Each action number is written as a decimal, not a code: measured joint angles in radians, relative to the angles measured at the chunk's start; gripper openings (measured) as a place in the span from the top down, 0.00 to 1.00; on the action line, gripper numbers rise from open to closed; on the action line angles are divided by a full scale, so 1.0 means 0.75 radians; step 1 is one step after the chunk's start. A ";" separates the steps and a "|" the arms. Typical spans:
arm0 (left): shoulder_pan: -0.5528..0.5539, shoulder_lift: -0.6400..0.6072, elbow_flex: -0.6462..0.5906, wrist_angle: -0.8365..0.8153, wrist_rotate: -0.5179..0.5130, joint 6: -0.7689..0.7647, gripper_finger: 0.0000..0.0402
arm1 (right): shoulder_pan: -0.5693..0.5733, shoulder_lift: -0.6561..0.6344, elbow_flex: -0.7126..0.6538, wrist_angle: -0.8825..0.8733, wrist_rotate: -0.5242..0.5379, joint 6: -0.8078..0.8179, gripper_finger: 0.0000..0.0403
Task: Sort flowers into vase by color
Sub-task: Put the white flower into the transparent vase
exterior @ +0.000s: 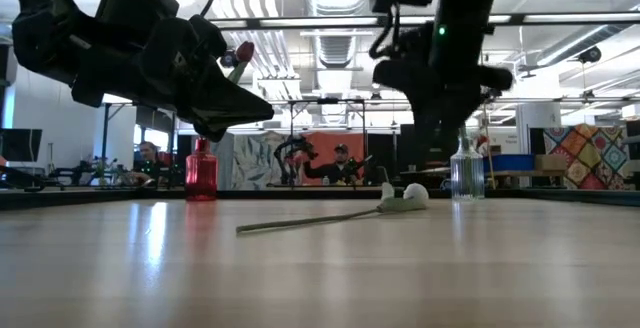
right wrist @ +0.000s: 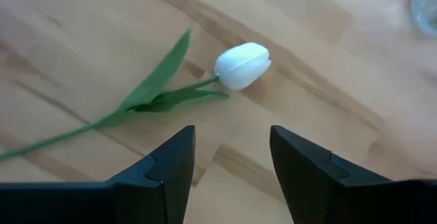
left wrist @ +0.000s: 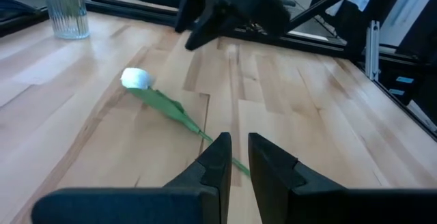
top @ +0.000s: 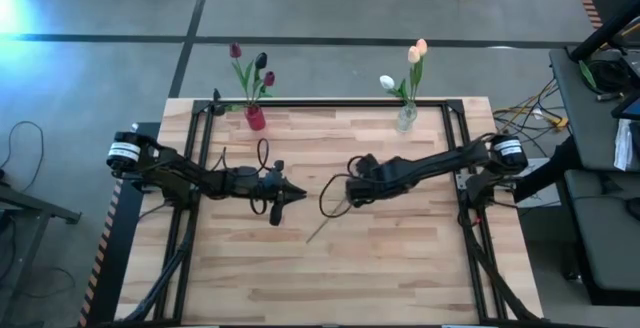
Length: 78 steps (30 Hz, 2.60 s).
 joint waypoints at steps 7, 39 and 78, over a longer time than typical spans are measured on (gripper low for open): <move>0.003 0.000 -0.010 -0.004 0.001 0.005 0.91 | -0.072 0.077 -0.113 0.371 -0.130 -0.003 0.55; 0.006 -0.001 -0.016 -0.009 0.013 0.004 0.91 | -0.414 0.110 -0.341 0.923 -0.173 -0.278 0.65; 0.020 -0.002 -0.015 0.078 0.001 0.041 0.91 | -0.144 -0.763 -0.513 1.708 0.443 -1.690 0.98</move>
